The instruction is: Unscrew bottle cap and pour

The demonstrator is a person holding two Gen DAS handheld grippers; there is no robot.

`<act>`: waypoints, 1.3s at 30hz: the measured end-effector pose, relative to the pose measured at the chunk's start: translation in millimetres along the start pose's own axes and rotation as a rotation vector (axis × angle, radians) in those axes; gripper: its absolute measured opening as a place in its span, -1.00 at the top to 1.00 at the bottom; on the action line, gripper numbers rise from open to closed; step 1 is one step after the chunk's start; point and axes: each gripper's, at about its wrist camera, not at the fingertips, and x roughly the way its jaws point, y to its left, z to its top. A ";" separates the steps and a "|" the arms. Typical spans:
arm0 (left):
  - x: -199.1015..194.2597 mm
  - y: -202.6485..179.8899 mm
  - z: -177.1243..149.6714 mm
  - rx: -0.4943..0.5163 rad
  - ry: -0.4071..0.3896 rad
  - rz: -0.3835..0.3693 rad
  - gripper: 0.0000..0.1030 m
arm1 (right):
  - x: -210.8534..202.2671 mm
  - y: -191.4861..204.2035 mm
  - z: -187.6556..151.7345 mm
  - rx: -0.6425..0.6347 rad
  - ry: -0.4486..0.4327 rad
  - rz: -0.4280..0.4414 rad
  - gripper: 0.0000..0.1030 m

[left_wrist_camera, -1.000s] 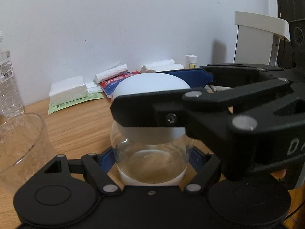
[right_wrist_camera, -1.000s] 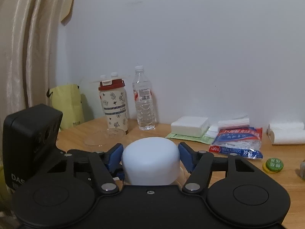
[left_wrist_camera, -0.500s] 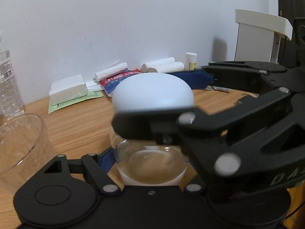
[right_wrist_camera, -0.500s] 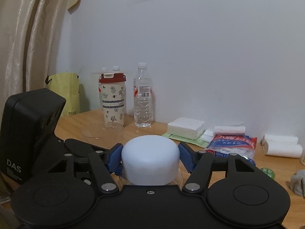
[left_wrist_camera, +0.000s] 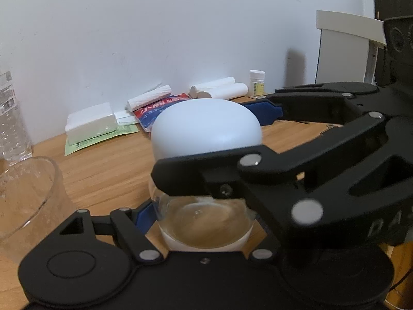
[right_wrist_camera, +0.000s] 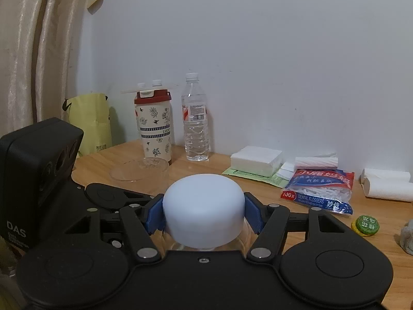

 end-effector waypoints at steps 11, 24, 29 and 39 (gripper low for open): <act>-15.2 -13.4 0.9 0.051 -0.007 -0.040 -0.53 | 3.6 -16.9 1.9 -0.004 0.007 0.088 -0.34; -30.1 -15.5 -5.2 0.081 -0.020 -0.125 -0.53 | 2.3 -33.2 6.8 -0.090 0.044 0.242 -0.34; -29.0 -12.3 -4.8 0.035 -0.020 -0.117 -0.53 | -0.6 -23.2 3.1 -0.140 0.023 0.217 -0.37; -3.0 6.5 -3.8 -0.007 -0.018 -0.046 -0.53 | -20.1 -10.5 -6.6 -0.007 -0.101 0.027 -0.65</act>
